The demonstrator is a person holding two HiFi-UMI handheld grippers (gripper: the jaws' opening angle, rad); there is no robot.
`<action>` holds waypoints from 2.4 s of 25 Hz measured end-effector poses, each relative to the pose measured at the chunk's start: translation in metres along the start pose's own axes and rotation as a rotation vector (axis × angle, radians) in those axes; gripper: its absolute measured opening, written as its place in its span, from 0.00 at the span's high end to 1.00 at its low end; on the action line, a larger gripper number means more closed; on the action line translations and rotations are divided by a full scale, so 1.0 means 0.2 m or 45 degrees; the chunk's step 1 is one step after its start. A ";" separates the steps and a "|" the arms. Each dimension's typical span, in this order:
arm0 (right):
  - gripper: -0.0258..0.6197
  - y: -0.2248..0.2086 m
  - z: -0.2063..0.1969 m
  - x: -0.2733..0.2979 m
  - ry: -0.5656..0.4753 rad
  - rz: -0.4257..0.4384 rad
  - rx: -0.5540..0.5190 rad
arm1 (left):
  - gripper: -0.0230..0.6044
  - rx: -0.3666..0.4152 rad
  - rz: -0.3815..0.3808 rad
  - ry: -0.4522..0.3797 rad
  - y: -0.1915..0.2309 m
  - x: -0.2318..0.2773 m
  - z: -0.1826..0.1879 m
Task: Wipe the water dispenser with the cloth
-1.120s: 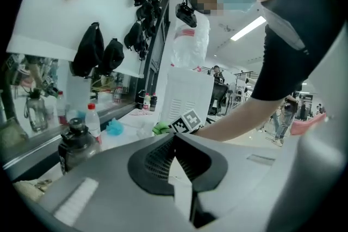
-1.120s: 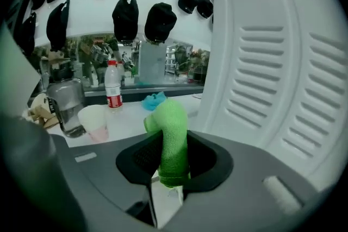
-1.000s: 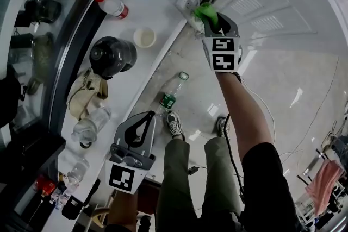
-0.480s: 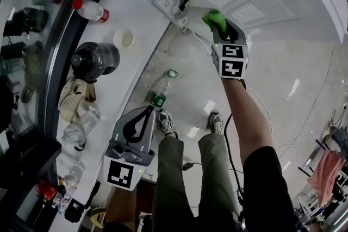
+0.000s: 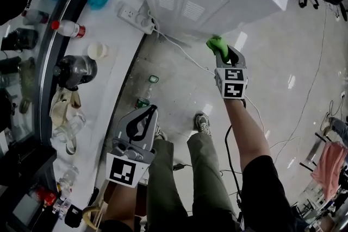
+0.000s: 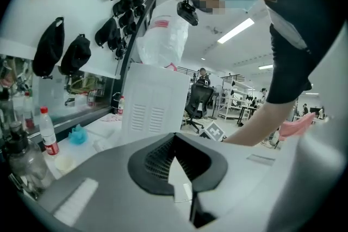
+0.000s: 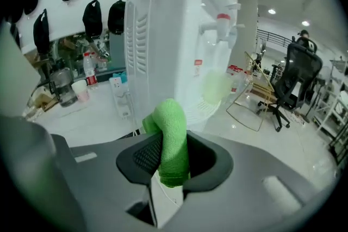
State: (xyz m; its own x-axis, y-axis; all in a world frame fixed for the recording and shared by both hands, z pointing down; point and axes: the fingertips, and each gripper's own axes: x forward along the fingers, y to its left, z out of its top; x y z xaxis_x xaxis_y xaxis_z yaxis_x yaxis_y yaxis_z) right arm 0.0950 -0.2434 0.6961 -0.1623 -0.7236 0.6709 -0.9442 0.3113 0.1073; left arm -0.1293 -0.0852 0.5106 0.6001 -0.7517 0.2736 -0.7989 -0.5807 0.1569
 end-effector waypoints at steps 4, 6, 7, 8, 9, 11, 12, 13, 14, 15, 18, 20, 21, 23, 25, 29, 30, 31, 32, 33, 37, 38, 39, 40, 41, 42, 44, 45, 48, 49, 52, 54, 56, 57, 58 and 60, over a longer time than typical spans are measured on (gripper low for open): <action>0.79 -0.03 -0.05 -0.17 -0.052 0.066 0.125 | 0.96 0.006 -0.012 0.002 -0.15 0.09 0.03; 0.79 -0.03 -0.05 -0.28 -0.083 0.090 0.186 | 0.96 0.000 -0.004 0.002 -0.20 0.12 0.05; 0.79 -0.04 -0.04 -0.34 -0.105 0.105 0.211 | 0.96 -0.001 0.000 0.003 -0.22 0.13 0.07; 0.79 -0.04 -0.02 -0.41 -0.131 0.123 0.233 | 0.96 -0.001 0.004 0.002 -0.24 0.14 0.08; 0.79 -0.04 0.00 -0.48 -0.159 0.145 0.254 | 0.96 -0.003 0.010 0.000 -0.26 0.15 0.10; 0.79 -0.05 0.06 -0.64 -0.211 0.189 0.302 | 0.96 0.000 0.022 -0.009 -0.30 0.16 0.14; 0.79 -0.06 0.09 -0.73 -0.236 0.206 0.328 | 0.96 0.004 0.027 -0.014 -0.31 0.16 0.17; 0.79 -0.07 0.12 -0.82 -0.261 0.220 0.356 | 0.96 0.008 0.032 -0.019 -0.33 0.16 0.20; 0.79 -0.08 0.15 -0.91 -0.282 0.231 0.389 | 0.96 0.011 0.038 -0.022 -0.34 0.15 0.23; 0.79 -0.08 0.18 -0.99 -0.303 0.242 0.423 | 0.96 0.014 0.046 -0.027 -0.35 0.14 0.27; 0.79 -0.11 0.26 -1.23 -0.362 0.265 0.493 | 0.96 0.044 0.074 -0.053 -0.39 0.09 0.38; 0.79 -0.12 0.32 -1.37 -0.391 0.288 0.517 | 0.96 0.062 0.096 -0.058 -0.43 0.04 0.46; 0.79 -0.11 0.35 -1.43 -0.399 0.307 0.519 | 0.96 0.066 0.111 -0.058 -0.45 0.01 0.50; 0.79 -0.08 0.42 -1.54 -0.416 0.354 0.497 | 0.96 0.068 0.147 -0.073 -0.47 -0.06 0.58; 0.79 -0.08 0.51 -1.63 -0.444 0.388 0.460 | 0.96 0.066 0.185 -0.113 -0.50 -0.12 0.67; 0.79 -0.08 0.69 -1.81 -0.515 0.440 0.393 | 0.96 0.050 0.231 -0.117 -0.58 -0.23 0.80; 0.79 -0.08 0.73 -1.86 -0.533 0.455 0.389 | 0.96 0.047 0.238 -0.113 -0.61 -0.26 0.83; 0.79 -0.07 0.76 -1.90 -0.548 0.470 0.387 | 0.96 0.047 0.244 -0.115 -0.63 -0.28 0.86; 0.79 -0.07 0.79 -1.95 -0.558 0.484 0.382 | 0.96 0.049 0.254 -0.131 -0.66 -0.31 0.89; 0.79 -0.07 0.81 -1.99 -0.567 0.496 0.378 | 0.96 0.055 0.266 -0.158 -0.68 -0.33 0.91; 0.79 -0.08 0.88 -2.14 -0.616 0.533 0.389 | 0.96 0.091 0.292 -0.165 -0.77 -0.40 1.01; 0.79 -0.08 0.90 -2.17 -0.627 0.540 0.389 | 0.96 0.095 0.290 -0.145 -0.80 -0.42 1.04; 0.79 -0.08 0.91 -2.20 -0.635 0.545 0.386 | 0.96 0.099 0.288 -0.136 -0.82 -0.43 1.07; 0.79 -0.07 0.92 -2.23 -0.638 0.551 0.379 | 0.96 0.106 0.287 -0.140 -0.84 -0.45 1.09; 0.79 -0.07 0.92 -2.26 -0.639 0.558 0.371 | 0.96 0.113 0.286 -0.151 -0.85 -0.47 1.12; 0.79 -0.07 0.93 -2.28 -0.640 0.566 0.363 | 0.96 0.118 0.285 -0.162 -0.87 -0.48 1.14; 0.79 -0.06 0.96 -2.33 -0.651 0.590 0.356 | 0.96 0.126 0.292 -0.173 -0.89 -0.51 1.17; 0.79 -0.06 0.98 -2.34 -0.663 0.605 0.356 | 0.96 0.132 0.299 -0.176 -0.90 -0.52 1.19; 0.79 -0.05 1.03 -2.37 -0.684 0.626 0.311 | 0.96 0.155 0.321 -0.184 -0.90 -0.55 1.24; 0.79 -0.05 1.04 -2.37 -0.688 0.629 0.292 | 0.96 0.163 0.330 -0.186 -0.90 -0.56 1.25; 0.79 -0.05 1.08 -2.39 -0.704 0.646 0.273 | 0.96 0.188 0.358 -0.200 -0.89 -0.59 1.27; 0.79 -0.04 1.10 -2.41 -0.710 0.659 0.258 | 0.96 0.186 0.371 -0.189 -0.90 -0.60 1.29; 0.79 -0.04 1.12 -2.42 -0.722 0.676 0.243 | 0.96 0.190 0.382 -0.187 -0.91 -0.61 1.31; 0.79 -0.04 1.13 -2.42 -0.727 0.684 0.237 | 0.96 0.195 0.388 -0.191 -0.91 -0.62 1.32; 0.79 -0.04 1.14 -2.42 -0.729 0.687 0.227 | 0.96 0.200 0.393 -0.195 -0.92 -0.62 1.33; 0.79 -0.04 1.15 -2.42 -0.725 0.691 0.207 | 0.96 0.207 0.399 -0.203 -0.92 -0.62 1.34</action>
State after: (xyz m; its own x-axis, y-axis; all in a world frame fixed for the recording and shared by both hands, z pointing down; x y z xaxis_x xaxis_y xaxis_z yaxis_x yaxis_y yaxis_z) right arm 0.1143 -0.0374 0.2020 -0.6906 -0.7138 0.1167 -0.7144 0.6481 -0.2637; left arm -0.0453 0.0313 0.1932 0.3370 -0.9323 0.1316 -0.9353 -0.3475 -0.0667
